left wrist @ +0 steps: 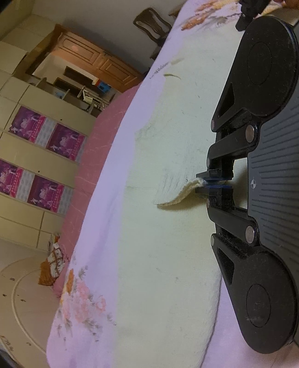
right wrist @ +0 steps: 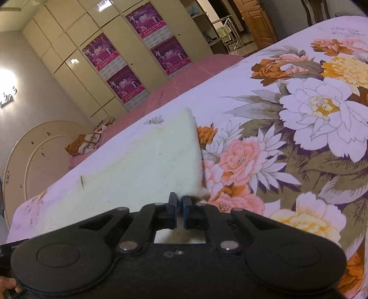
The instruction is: Fold small clothes
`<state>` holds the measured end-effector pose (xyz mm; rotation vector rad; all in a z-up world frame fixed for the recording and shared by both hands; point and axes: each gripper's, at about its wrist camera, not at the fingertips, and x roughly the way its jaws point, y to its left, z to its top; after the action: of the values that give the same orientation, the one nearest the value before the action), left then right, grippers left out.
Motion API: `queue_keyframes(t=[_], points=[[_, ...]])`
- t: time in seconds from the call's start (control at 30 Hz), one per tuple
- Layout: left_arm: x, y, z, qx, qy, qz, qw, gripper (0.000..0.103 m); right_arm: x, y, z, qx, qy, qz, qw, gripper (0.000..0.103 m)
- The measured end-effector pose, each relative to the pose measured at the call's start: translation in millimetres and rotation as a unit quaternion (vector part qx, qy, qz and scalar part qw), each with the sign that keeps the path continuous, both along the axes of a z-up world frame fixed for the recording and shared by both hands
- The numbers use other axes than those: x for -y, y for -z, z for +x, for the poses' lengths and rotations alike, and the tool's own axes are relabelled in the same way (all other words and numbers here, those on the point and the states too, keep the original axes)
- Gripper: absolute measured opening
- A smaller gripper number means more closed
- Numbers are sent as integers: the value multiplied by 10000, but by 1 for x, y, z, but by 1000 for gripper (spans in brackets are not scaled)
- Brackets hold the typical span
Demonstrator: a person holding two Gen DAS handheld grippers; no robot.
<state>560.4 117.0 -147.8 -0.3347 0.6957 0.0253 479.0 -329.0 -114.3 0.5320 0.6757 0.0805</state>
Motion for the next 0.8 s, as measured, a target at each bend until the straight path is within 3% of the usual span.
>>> queue_keyframes(t=[0.1, 0.17, 0.23, 0.33, 0.37, 0.4, 0.47, 0.5, 0.63, 0.77, 0.8], points=[[-4, -10, -10, 27, -388, 383, 9985, 13, 0, -8, -3, -48, -105, -113, 9999, 9], [-6, -23, -20, 377, -479, 624, 9962, 14, -5, -28, -19, 349, -87, -710, 9968, 22], [5, -28, -14, 408, -147, 710, 9965, 14, -13, -42, -27, 766, -239, -1205, 9895, 23], [40, -22, 4, 264, 513, 980, 9935, 14, -25, -40, -6, 615, -515, -1347, 9876, 22], [49, -19, 8, 243, 636, 1062, 9920, 23, -32, -33, 4, 497, -618, -1442, 9864, 22], [57, -13, 12, 191, 726, 1168, 9903, 38, -38, -26, 11, 404, -749, -1529, 9846, 22], [61, -2, 13, 199, 773, 1359, 9875, 40, -46, -13, 19, 167, -929, -1777, 9795, 19], [58, -1, 11, 238, 825, 1393, 9865, 39, -45, -9, 16, 254, -965, -1885, 9770, 17], [52, -12, 13, 234, 746, 1469, 9861, 40, -28, -14, 8, 303, -860, -1830, 9789, 14], [80, -24, 33, 468, 865, 1283, 9868, 40, -39, -26, 27, 675, -856, -1721, 9790, 33], [89, -24, 40, 510, 935, 1314, 9856, 40, -43, -27, 34, 717, -878, -1684, 9792, 33]])
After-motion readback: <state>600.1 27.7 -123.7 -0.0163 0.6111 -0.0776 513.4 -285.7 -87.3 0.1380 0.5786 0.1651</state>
